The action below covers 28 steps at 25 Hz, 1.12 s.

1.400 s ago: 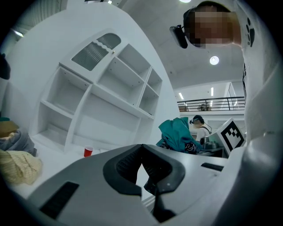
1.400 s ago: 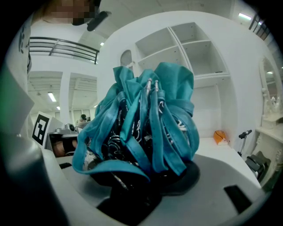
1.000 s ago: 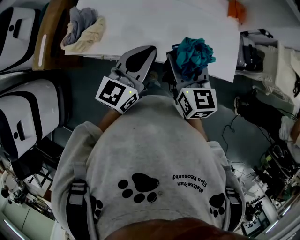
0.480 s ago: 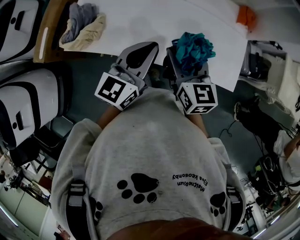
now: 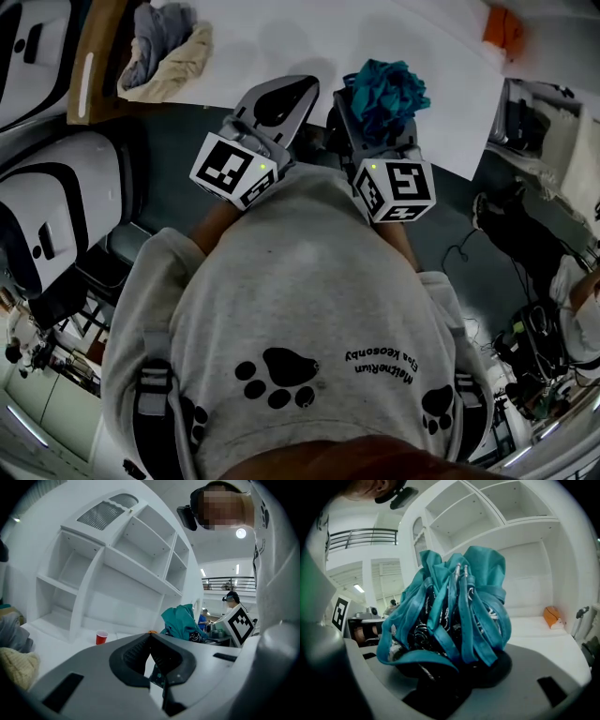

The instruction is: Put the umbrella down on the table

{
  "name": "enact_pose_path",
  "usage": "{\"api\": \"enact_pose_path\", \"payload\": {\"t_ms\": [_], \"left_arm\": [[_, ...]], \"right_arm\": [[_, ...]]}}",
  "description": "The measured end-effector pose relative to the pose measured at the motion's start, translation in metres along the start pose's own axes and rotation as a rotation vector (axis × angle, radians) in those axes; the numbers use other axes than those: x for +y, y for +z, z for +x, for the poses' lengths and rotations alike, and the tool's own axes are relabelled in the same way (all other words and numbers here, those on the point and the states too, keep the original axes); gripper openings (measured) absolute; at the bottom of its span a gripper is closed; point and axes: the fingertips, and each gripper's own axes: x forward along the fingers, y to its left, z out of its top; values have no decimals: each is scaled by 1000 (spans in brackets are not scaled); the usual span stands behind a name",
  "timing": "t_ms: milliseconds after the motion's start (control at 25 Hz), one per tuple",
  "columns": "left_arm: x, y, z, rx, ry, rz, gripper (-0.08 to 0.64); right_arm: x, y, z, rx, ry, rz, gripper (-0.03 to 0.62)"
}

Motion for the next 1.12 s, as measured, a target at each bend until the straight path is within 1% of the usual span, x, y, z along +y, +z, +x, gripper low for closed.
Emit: {"api": "enact_pose_path", "payload": {"t_ms": [160, 360, 560, 1120], "left_arm": [[11, -3, 8, 12, -21, -4, 17], [15, -18, 15, 45, -51, -18, 17], [22, -29, 24, 63, -71, -7, 17], [42, -59, 41, 136, -84, -41, 17]], "right_arm": [[-5, -1, 9, 14, -17, 7, 262], [-11, -8, 19, 33, -32, 25, 262], [-16, -17, 31, 52, -35, 35, 262], [-40, -50, 60, 136, -69, 56, 262]]}}
